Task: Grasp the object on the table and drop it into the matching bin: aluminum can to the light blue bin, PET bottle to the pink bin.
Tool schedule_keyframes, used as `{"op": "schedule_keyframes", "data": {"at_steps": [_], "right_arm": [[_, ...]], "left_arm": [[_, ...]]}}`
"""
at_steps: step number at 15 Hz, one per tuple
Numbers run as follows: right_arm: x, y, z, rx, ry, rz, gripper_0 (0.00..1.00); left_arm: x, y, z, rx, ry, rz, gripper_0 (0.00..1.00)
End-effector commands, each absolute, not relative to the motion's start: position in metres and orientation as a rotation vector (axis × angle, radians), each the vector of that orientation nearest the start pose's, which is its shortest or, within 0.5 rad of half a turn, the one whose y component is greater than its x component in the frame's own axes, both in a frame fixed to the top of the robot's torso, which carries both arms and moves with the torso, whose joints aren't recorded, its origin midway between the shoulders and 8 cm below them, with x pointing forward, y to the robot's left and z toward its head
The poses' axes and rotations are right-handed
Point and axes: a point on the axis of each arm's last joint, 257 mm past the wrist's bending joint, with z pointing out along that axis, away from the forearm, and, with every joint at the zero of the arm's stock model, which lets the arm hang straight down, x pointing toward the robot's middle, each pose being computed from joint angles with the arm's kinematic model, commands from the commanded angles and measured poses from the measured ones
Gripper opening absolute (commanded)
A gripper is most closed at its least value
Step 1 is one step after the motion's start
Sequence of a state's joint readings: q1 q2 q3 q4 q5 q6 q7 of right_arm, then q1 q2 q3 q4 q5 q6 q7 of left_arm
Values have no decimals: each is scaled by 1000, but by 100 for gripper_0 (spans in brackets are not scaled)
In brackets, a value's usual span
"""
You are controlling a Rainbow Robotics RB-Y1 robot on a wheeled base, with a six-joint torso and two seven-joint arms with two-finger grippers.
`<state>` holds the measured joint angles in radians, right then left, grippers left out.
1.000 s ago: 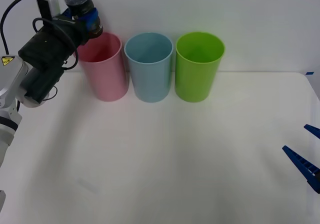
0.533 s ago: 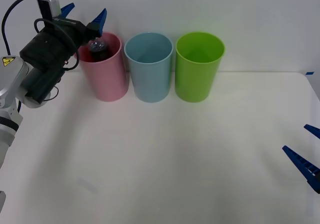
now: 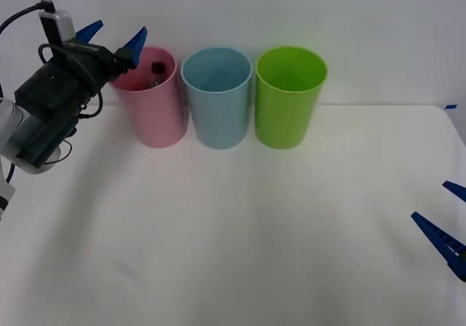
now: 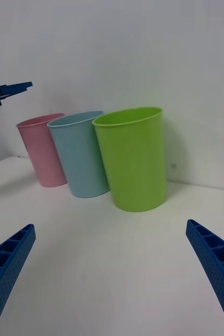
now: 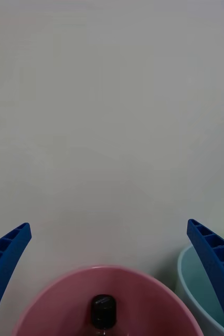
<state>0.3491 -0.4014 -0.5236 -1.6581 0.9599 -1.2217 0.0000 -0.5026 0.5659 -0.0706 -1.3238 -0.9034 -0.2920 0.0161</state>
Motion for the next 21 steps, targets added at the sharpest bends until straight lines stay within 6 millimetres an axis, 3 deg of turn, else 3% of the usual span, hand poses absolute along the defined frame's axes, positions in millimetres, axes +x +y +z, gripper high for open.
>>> {"op": "schedule_keyframes", "data": {"at_steps": [1,5,17,21], "right_arm": [[342,-330,-169,-465,1441,567,100],[342,-330,-169,-465,1441,567,100],[342,-330,-169,-465,1441,567,100],[342,-330,-169,-465,1441,567,100]], "left_arm": [[629,254,-26,241,1329,-381,100],[596,276,-43,262,1340,-433,100],[442,352,-108,478,1398,-516,100],[401,372,-126,564,1438,-477,100]]}}
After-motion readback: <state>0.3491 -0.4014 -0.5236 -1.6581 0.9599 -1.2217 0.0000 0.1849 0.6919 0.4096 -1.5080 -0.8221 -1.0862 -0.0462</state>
